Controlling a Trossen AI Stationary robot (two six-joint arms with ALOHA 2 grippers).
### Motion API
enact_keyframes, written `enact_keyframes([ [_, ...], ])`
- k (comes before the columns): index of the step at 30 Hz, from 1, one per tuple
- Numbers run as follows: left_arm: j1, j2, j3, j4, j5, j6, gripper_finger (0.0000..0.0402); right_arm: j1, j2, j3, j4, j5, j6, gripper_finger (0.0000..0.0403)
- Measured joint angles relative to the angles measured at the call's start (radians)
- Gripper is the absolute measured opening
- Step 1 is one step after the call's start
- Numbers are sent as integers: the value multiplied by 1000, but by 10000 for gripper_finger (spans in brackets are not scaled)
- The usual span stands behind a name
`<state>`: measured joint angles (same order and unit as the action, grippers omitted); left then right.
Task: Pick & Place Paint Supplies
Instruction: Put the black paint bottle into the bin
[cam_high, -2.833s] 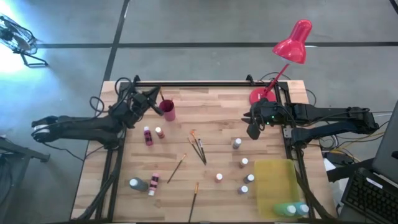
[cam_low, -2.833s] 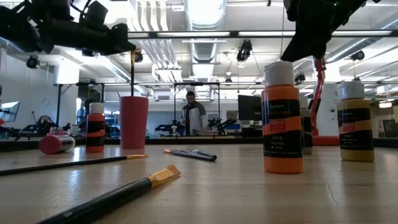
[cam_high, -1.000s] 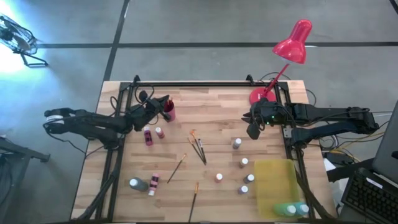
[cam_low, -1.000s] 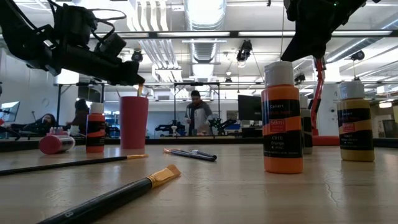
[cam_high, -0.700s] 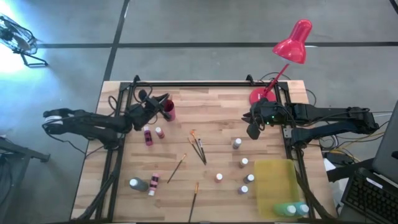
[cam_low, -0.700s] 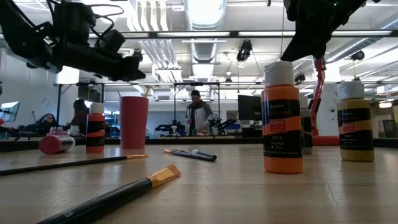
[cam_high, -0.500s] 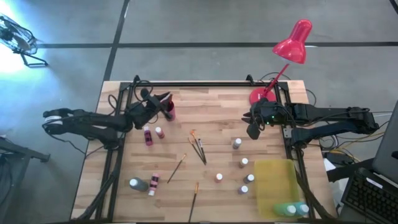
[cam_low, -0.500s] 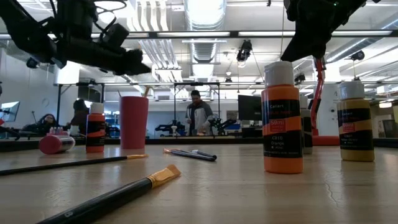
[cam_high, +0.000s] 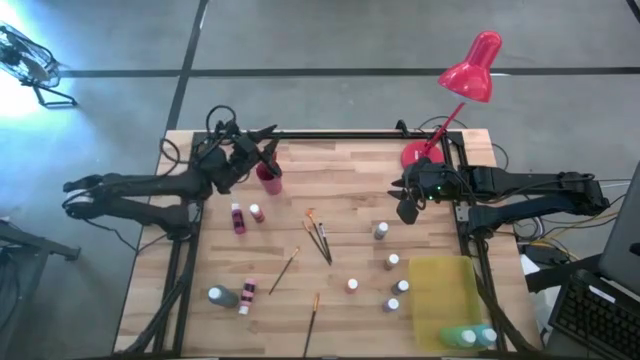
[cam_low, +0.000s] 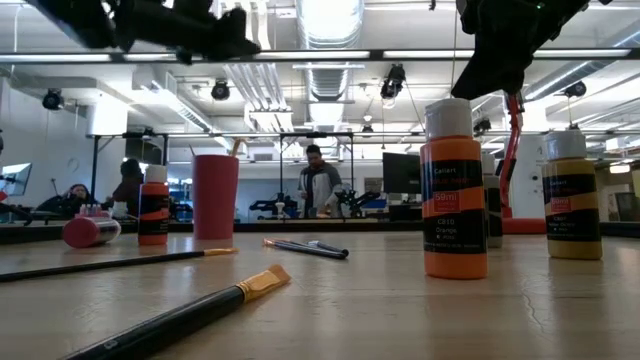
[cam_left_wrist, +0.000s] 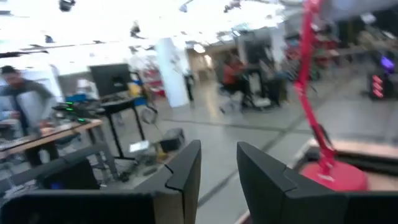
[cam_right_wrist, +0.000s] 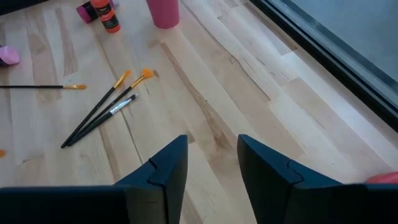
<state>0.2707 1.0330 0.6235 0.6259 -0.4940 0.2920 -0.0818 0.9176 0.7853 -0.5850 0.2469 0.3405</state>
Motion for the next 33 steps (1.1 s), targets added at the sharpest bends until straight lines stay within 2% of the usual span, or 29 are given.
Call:
enact_keyframes([
  [6, -10, -23, 227, -429, 102, -44, 110, 0, 0, 0, 0, 0, -3, 150],
  [11, -11, -23, 364, -687, 147, -106, 110, 0, 0, 0, 0, 0, -3, 158],
  [19, -27, -24, 484, -938, 235, -222, 110, 0, 0, 0, 0, 0, -3, 168],
  [27, -67, -24, 603, -1215, 241, -350, 110, 0, 0, 0, 0, 0, -3, 181],
  [33, -101, -24, 665, -1351, 240, -406, 110, 0, 0, 0, 0, 0, -3, 190],
])
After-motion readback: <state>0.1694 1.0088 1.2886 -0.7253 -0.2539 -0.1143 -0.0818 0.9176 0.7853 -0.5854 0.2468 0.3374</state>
